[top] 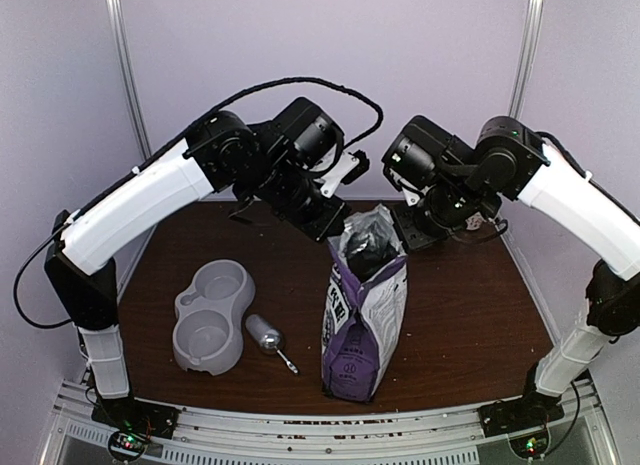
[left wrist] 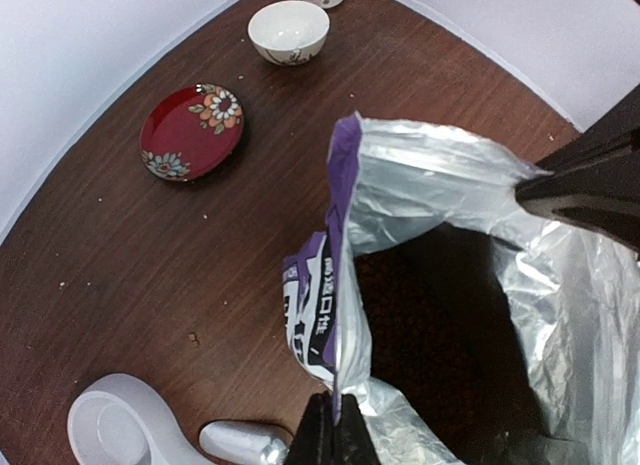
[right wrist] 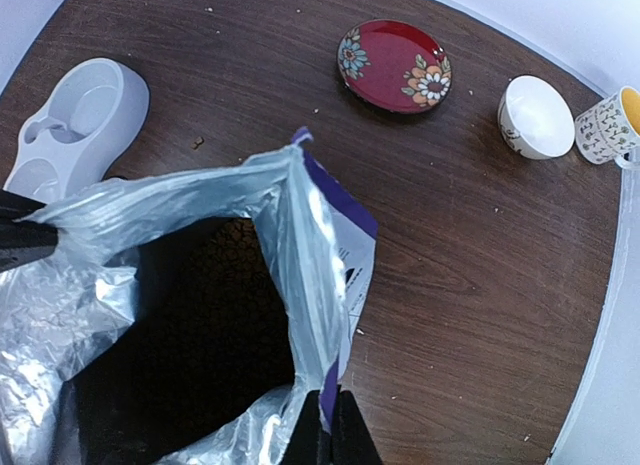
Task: Serve the pet food
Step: Adjust the pet food bag at the center of the board.
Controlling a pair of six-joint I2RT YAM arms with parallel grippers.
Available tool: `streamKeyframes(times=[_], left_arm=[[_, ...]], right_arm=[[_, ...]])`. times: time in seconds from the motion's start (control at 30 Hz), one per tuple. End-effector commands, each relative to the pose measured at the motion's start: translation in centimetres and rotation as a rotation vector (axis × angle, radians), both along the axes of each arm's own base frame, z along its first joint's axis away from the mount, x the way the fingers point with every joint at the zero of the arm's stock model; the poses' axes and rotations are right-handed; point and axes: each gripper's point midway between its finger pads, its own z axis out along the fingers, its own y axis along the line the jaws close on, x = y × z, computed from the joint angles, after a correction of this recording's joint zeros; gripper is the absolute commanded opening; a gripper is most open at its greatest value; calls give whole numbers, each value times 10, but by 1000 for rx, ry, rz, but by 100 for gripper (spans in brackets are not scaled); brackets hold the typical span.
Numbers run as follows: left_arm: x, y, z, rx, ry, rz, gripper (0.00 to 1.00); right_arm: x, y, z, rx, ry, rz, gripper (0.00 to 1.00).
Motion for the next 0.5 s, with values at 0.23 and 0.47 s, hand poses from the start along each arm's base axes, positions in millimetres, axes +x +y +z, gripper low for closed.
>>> streamKeyframes(times=[0.23, 0.47], left_arm=[[20, 46, 14, 113, -135, 129, 0], [9, 20, 19, -16, -91, 45, 0]], right_arm=[[9, -63, 3, -197, -102, -167, 0], [9, -35, 3, -20, -99, -116, 7]])
